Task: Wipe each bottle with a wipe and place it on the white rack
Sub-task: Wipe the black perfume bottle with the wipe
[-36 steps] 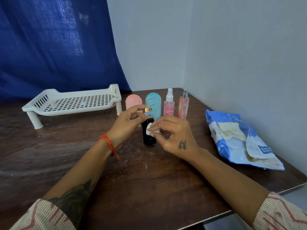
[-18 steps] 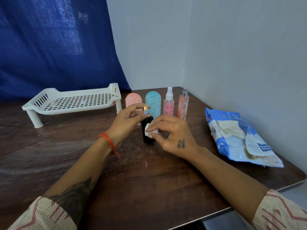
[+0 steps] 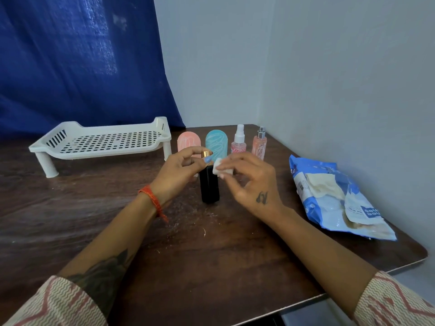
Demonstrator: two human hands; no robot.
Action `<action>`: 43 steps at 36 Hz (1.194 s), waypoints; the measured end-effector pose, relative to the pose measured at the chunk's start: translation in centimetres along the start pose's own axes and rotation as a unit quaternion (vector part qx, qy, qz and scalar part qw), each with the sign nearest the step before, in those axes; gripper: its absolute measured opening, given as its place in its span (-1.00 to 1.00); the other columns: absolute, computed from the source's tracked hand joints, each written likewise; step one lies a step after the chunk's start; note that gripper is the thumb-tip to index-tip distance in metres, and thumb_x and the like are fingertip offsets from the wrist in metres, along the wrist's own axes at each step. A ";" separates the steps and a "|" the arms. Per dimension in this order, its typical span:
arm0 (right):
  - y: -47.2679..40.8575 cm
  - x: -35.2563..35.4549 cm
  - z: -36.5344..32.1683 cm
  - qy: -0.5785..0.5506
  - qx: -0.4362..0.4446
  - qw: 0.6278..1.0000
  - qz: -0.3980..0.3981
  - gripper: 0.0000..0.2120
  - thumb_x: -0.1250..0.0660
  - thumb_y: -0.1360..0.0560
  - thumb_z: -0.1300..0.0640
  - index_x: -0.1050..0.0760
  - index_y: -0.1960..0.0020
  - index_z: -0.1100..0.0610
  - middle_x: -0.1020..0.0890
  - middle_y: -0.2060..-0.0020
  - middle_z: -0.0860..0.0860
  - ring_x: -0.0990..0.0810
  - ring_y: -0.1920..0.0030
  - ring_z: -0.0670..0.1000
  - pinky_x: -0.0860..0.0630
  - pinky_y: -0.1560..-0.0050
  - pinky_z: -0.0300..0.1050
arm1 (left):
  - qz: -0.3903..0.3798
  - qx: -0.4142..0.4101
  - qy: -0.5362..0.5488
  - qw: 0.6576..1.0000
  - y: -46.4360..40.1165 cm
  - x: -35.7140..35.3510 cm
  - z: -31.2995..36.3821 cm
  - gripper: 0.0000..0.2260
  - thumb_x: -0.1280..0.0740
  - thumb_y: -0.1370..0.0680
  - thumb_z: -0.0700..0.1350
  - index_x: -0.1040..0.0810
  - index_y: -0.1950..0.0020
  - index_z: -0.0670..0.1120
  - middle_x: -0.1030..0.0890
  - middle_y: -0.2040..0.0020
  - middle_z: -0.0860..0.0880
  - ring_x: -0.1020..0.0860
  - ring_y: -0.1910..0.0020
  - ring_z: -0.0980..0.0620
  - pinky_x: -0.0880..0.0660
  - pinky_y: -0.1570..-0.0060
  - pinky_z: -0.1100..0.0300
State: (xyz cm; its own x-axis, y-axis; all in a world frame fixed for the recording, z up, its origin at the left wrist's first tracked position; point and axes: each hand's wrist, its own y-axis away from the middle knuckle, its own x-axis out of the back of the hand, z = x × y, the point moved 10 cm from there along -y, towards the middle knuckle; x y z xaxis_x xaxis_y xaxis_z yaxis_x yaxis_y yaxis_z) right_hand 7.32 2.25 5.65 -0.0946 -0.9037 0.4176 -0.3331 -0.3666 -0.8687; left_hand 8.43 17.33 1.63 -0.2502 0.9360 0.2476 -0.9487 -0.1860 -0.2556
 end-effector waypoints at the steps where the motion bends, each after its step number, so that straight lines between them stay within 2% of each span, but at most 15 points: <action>1: -0.1 0.1 0.0 0.001 -0.002 1.000 0.009 -0.83 -0.44 -0.39 0.32 -0.64 0.02 0.22 -0.64 0.07 0.08 -0.59 0.02 -0.06 -0.55 0.01 -0.23 | -0.001 -0.001 -0.001 1.000 0.0 0.0 0.0 -0.81 -0.32 -0.55 -0.16 -0.55 -0.15 0.00 -0.66 -0.02 -0.06 -0.57 -0.12 -0.02 -0.48 -0.14 0.05; 5: 0.0 -0.6 -0.1 -0.018 0.000 1.000 -0.009 -0.82 -0.42 -0.40 0.36 -0.63 0.01 0.24 -0.64 0.05 0.09 -0.57 -0.01 -0.07 -0.55 -0.04 -0.22 | -0.001 -0.006 0.005 1.000 0.0 0.0 0.2 -0.83 -0.32 -0.55 -0.17 -0.56 -0.10 0.04 -0.66 -0.02 -0.05 -0.57 -0.12 -0.02 -0.49 -0.12 0.08; 12: 0.8 -2.4 0.0 -0.036 -0.003 0.994 -0.106 -0.88 -0.46 -0.28 0.38 -0.63 0.24 0.21 -0.62 0.20 0.04 -0.56 0.18 -0.12 -0.46 0.15 -0.42 | -0.005 -0.015 0.011 1.000 0.0 0.1 0.4 -0.84 -0.32 -0.55 -0.17 -0.55 -0.08 0.03 -0.67 -0.01 0.00 -0.59 -0.11 0.10 -0.48 0.00 0.30; 14: 1.0 -3.0 -0.1 -0.035 -0.001 0.990 -0.136 -0.86 -0.46 -0.26 0.38 -0.64 0.28 0.17 -0.62 0.23 0.01 -0.55 0.21 -0.13 -0.47 0.19 -0.40 | -0.003 -0.012 0.012 1.000 0.0 0.1 0.3 -0.84 -0.32 -0.55 -0.17 -0.55 -0.10 0.01 -0.67 -0.03 -0.03 -0.59 -0.11 0.09 -0.48 -0.02 0.29; 18: 1.4 -3.7 -0.1 -0.051 -0.007 0.983 -0.175 -0.86 -0.46 -0.24 0.37 -0.66 0.31 0.15 -0.62 0.28 -0.01 -0.58 0.27 -0.13 -0.54 0.28 -0.23 | -0.001 -0.010 0.012 1.000 0.0 0.2 0.3 -0.84 -0.32 -0.54 -0.16 -0.56 -0.11 -0.01 -0.67 -0.05 -0.04 -0.60 -0.11 0.11 -0.48 -0.04 0.29; 20: 1.5 -3.9 0.1 -0.062 -0.019 0.980 -0.185 -0.88 -0.46 -0.24 0.36 -0.66 0.32 0.16 -0.63 0.29 -0.02 -0.58 0.28 -0.12 -0.54 0.28 -0.25 | -0.001 -0.008 0.017 1.000 0.0 0.3 0.3 -0.84 -0.32 -0.54 -0.16 -0.56 -0.11 -0.02 -0.68 -0.04 -0.04 -0.60 -0.11 0.11 -0.48 -0.07 0.26; 22: 1.3 -3.6 0.5 -0.068 -0.033 0.982 -0.173 -0.89 -0.47 -0.23 0.35 -0.65 0.32 0.17 -0.63 0.30 -0.01 -0.58 0.28 -0.12 -0.53 0.27 -0.29 | -0.004 -0.003 0.021 1.000 0.1 0.3 0.3 -0.84 -0.32 -0.54 -0.15 -0.57 -0.10 -0.01 -0.68 -0.04 -0.04 -0.60 -0.12 0.09 -0.48 -0.12 0.16; 24: 0.8 -2.5 0.9 -0.059 -0.039 0.990 -0.121 -0.90 -0.46 -0.24 0.34 -0.65 0.30 0.17 -0.64 0.30 0.01 -0.59 0.27 -0.11 -0.54 0.26 -0.28 | -0.010 0.002 0.022 1.000 0.2 0.2 0.3 -0.85 -0.31 -0.55 -0.15 -0.57 -0.10 0.00 -0.68 -0.04 -0.03 -0.59 -0.13 0.09 -0.47 -0.14 0.10; 26: 0.3 -0.9 1.4 -0.033 -0.049 0.997 -0.041 -0.89 -0.45 -0.28 0.34 -0.64 0.22 0.19 -0.65 0.24 0.02 -0.60 0.20 -0.10 -0.55 0.23 -0.31 | -0.019 -0.001 0.022 1.000 0.2 -0.1 0.5 -0.84 -0.31 -0.55 -0.16 -0.56 -0.10 0.01 -0.67 -0.05 -0.02 -0.60 -0.11 0.12 -0.48 -0.12 0.15; 29: -0.1 0.8 1.9 -0.022 -0.070 0.996 0.050 -0.88 -0.44 -0.38 0.32 -0.62 0.08 0.21 -0.63 0.11 0.01 -0.61 0.08 -0.05 -0.58 0.14 -0.28 | -0.030 -0.015 0.018 0.999 0.1 -0.5 1.0 -0.83 -0.30 -0.55 -0.17 -0.56 -0.08 0.04 -0.68 0.01 0.06 -0.61 0.02 0.23 -0.49 0.03 0.30; 31: -0.2 0.8 1.4 -0.021 -0.057 0.997 0.050 -0.86 -0.42 -0.42 0.30 -0.61 0.03 0.22 -0.62 0.07 0.00 -0.60 0.03 -0.05 -0.59 0.07 -0.23 | -0.036 -0.022 0.019 0.999 0.1 -0.7 1.1 -0.82 -0.29 -0.55 -0.19 -0.57 -0.07 0.06 -0.67 0.01 0.07 -0.61 -0.01 0.17 -0.51 0.01 0.29; 34: -0.1 -0.1 0.2 -0.019 -0.017 1.000 0.015 -0.84 -0.39 -0.43 0.33 -0.60 0.00 0.23 -0.63 0.06 0.05 -0.57 0.02 -0.11 -0.55 0.02 -0.29 | -0.047 -0.033 0.029 0.998 0.2 -1.0 1.2 -0.81 -0.28 -0.56 -0.20 -0.57 -0.09 0.04 -0.66 -0.05 0.06 -0.60 -0.08 0.12 -0.52 -0.07 0.25; 36: -0.1 -0.4 0.1 -0.022 -0.011 1.000 0.006 -0.84 -0.38 -0.44 0.34 -0.61 0.00 0.23 -0.64 0.06 0.04 -0.56 0.00 -0.13 -0.53 -0.01 -0.29 | -0.053 -0.036 0.034 0.997 0.3 -1.1 1.2 -0.80 -0.27 -0.57 -0.21 -0.56 -0.10 0.03 -0.66 -0.05 0.07 -0.61 -0.05 0.15 -0.53 -0.01 0.30; 39: -0.2 -0.5 0.7 -0.020 -0.024 1.000 0.003 -0.86 -0.36 -0.46 0.32 -0.61 0.00 0.21 -0.64 0.07 0.03 -0.56 0.02 -0.13 -0.53 0.01 -0.28 | -0.062 -0.036 0.041 0.997 0.3 -1.3 1.2 -0.79 -0.25 -0.57 -0.22 -0.55 -0.14 0.00 -0.66 -0.02 0.07 -0.62 0.00 0.17 -0.53 0.04 0.34; 43: -0.1 -0.7 1.0 -0.018 -0.040 0.999 -0.006 -0.87 -0.35 -0.46 0.29 -0.61 0.00 0.20 -0.63 0.09 0.03 -0.55 0.07 -0.14 -0.52 0.08 -0.38 | -0.072 -0.037 0.038 0.996 0.3 -1.3 1.2 -0.78 -0.23 -0.58 -0.22 -0.54 -0.14 0.02 -0.65 -0.06 0.07 -0.62 -0.02 0.16 -0.55 0.02 0.32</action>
State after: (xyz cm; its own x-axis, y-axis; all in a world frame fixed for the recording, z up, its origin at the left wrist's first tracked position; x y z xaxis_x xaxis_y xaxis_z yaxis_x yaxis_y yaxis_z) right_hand 8.40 2.73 5.20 -0.0564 -0.9074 0.4166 -0.4089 -0.3596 -0.8387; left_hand 8.23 15.66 2.35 -0.0942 0.9720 0.2154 -0.9560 -0.0279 -0.2920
